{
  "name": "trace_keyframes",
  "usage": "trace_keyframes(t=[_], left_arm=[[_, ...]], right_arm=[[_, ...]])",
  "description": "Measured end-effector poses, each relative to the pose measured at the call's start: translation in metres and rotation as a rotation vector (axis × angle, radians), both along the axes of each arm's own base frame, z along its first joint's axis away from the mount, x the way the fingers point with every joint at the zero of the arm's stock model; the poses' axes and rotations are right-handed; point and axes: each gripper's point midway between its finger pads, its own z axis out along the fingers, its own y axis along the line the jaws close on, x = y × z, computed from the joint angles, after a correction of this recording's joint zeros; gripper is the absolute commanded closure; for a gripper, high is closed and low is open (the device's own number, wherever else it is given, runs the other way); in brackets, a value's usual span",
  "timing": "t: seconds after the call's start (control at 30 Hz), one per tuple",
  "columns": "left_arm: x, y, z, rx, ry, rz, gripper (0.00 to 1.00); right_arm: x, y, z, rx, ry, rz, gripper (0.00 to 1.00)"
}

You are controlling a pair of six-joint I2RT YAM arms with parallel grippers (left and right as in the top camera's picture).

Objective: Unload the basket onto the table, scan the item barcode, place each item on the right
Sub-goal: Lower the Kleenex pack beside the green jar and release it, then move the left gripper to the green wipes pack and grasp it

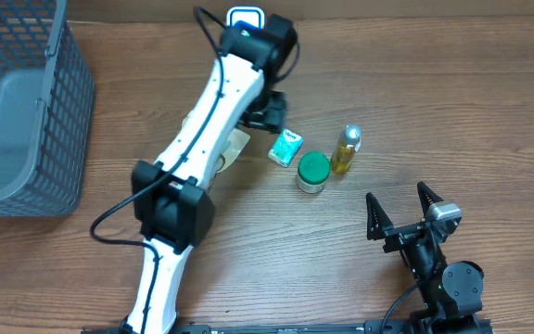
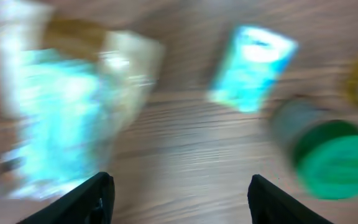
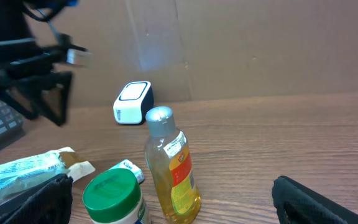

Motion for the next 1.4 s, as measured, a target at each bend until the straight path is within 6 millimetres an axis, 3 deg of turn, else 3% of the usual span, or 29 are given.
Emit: trace_keyframes(t=[0.1,0.23,0.33,0.63,0.83,1.1,1.27,1.3,1.33,1.37,1.4], left_arm=[[0.007,0.037,0.011,0.112,-0.042,0.055,0.32],[0.014,0.067,0.01,0.154,-0.038,0.102,0.36],[0.011,0.089,-0.002,0.174,0.018,0.126,0.43],[-0.017,0.134,-0.056,0.182,0.223,0.212,0.46],[-0.031,0.128,-0.09,0.056,0.316,0.174,0.46],[-0.032,0.109,-0.097,-0.077,0.341,0.136,0.47],[-0.031,0.106,-0.113,-0.096,0.33,0.137,0.53],[-0.033,0.105,-0.116,-0.098,0.335,0.139,0.56],[-0.035,0.105,-0.118,-0.101,0.34,0.139,0.69],[-0.035,0.105,-0.119,-0.1,0.339,0.143,0.95],[-0.035,0.105,-0.118,-0.103,0.333,0.142,0.96]], right_arm=[[0.0,0.0,0.0,0.0,0.0,0.0,0.0],[0.0,0.0,0.0,0.0,0.0,0.0,0.0],[0.0,0.0,0.0,0.0,0.0,0.0,0.0],[0.0,0.0,0.0,0.0,0.0,0.0,0.0],[0.0,0.0,0.0,0.0,0.0,0.0,0.0],[0.0,0.0,0.0,0.0,0.0,0.0,0.0],[0.0,0.0,0.0,0.0,0.0,0.0,0.0],[0.0,0.0,0.0,0.0,0.0,0.0,0.0],[0.0,0.0,0.0,0.0,0.0,0.0,0.0],[0.0,0.0,0.0,0.0,0.0,0.0,0.0],[0.0,0.0,0.0,0.0,0.0,0.0,0.0]])
